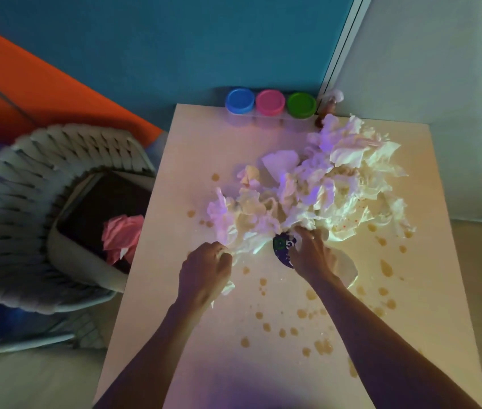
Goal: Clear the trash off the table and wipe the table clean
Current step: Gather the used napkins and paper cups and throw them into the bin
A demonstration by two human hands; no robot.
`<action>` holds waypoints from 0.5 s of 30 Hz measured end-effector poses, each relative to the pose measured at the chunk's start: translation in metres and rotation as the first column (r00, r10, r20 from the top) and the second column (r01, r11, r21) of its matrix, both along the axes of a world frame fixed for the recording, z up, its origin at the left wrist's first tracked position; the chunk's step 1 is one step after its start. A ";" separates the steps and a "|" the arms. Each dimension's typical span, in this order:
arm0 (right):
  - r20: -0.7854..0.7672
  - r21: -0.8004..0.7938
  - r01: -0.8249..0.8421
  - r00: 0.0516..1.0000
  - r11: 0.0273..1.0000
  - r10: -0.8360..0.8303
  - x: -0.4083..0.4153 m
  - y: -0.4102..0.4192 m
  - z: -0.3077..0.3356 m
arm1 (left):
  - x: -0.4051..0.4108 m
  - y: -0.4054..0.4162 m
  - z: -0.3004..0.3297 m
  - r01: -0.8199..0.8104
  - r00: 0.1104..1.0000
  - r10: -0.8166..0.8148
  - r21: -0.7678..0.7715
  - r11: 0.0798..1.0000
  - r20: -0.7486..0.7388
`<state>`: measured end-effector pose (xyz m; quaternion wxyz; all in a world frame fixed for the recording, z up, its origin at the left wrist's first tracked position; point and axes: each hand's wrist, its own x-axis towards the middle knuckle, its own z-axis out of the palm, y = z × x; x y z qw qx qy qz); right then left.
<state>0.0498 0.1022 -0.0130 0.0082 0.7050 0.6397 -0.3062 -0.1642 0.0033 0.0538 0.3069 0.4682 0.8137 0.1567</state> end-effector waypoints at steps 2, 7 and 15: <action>0.052 0.010 -0.008 0.999 1.000 0.007 0.002 0.000 0.000 | -0.003 -0.003 -0.001 -0.024 1.000 0.024 0.009 1.000 -0.011; 0.135 0.017 -0.045 0.990 0.999 0.042 0.011 -0.010 -0.003 | -0.006 -0.010 -0.005 -0.026 0.991 0.021 -0.033 0.999 -0.133; 0.184 -0.071 -0.125 0.974 0.990 0.136 0.013 -0.028 0.006 | 0.003 -0.023 -0.003 0.050 0.991 -0.052 -0.015 0.999 -0.125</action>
